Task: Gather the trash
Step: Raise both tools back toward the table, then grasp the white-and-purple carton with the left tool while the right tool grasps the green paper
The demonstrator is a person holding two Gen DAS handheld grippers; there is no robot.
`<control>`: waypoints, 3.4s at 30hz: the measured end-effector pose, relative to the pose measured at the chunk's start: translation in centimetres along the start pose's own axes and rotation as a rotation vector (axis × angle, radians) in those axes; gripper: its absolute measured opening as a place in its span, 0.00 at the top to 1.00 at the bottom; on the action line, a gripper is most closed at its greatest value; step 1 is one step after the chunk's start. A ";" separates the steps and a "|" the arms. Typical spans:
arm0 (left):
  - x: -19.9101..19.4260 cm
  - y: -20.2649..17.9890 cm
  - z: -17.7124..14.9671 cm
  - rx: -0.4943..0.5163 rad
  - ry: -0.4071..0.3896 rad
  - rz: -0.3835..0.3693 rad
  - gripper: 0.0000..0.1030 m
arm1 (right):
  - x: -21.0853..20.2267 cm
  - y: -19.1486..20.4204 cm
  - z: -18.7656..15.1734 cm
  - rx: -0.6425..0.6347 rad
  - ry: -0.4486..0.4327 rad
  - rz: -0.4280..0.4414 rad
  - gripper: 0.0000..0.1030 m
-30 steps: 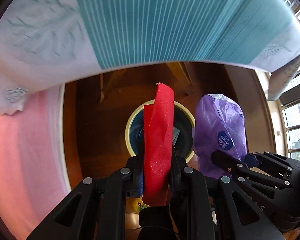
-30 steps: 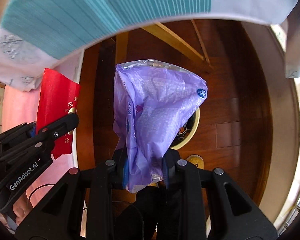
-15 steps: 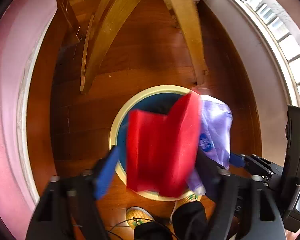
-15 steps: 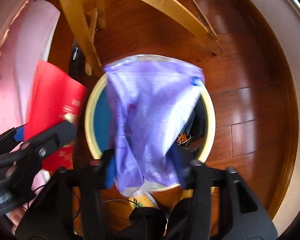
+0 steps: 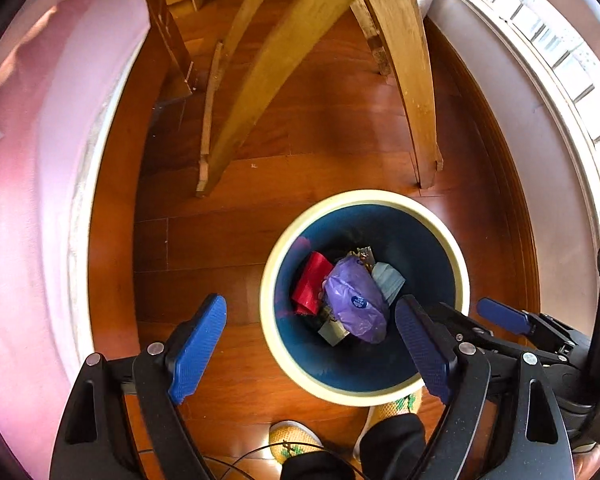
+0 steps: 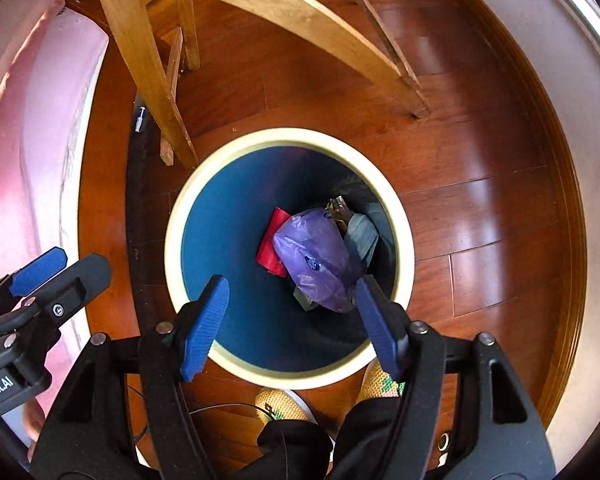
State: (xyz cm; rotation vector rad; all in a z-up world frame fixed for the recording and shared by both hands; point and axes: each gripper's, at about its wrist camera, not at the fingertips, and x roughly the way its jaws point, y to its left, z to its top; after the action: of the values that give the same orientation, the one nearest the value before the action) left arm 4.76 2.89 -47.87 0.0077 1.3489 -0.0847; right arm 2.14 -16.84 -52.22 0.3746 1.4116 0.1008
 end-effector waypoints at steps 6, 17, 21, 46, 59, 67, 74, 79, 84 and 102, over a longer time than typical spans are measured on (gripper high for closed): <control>-6.2 0.2 -1.0 -0.034 -0.010 -0.007 0.15 | -5.5 1.2 -0.6 0.006 -0.021 0.014 0.38; -24.0 -0.1 -0.8 -0.035 -0.123 -0.079 0.15 | -22.4 5.9 -1.1 0.010 -0.131 0.078 0.38; -30.8 -0.6 -0.4 0.011 -0.195 -0.099 0.15 | -29.1 8.1 -1.3 -0.010 -0.193 0.096 0.38; -61.9 -1.3 6.7 0.288 -0.657 -0.143 0.15 | -58.3 16.9 1.3 -0.102 -0.646 0.031 0.37; -57.8 -2.3 19.6 0.229 -0.612 -0.025 0.15 | -55.3 14.0 14.9 -0.154 -0.639 0.030 0.30; -46.6 -4.6 33.7 0.142 -0.413 0.087 0.15 | -47.9 10.2 30.0 -0.221 -0.491 0.060 0.30; -36.6 -6.6 43.4 0.137 -0.288 0.189 0.17 | -41.8 7.9 41.3 -0.328 -0.377 0.039 0.28; -31.8 -7.3 47.0 0.184 -0.215 0.235 0.18 | -38.2 8.6 45.3 -0.465 -0.334 -0.005 0.28; -28.8 -7.5 48.9 0.220 -0.158 0.249 0.19 | -36.6 10.2 46.9 -0.662 -0.342 -0.024 0.28; -26.1 -6.0 51.5 0.139 0.008 -0.017 0.26 | -31.0 11.7 48.0 -0.848 -0.142 -0.009 0.28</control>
State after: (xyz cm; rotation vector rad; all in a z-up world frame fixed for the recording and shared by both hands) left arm 48.86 -4.46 -10.78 0.1141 1.3488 -0.1934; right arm 45.54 -24.16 -13.95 -0.3226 1.1110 0.6279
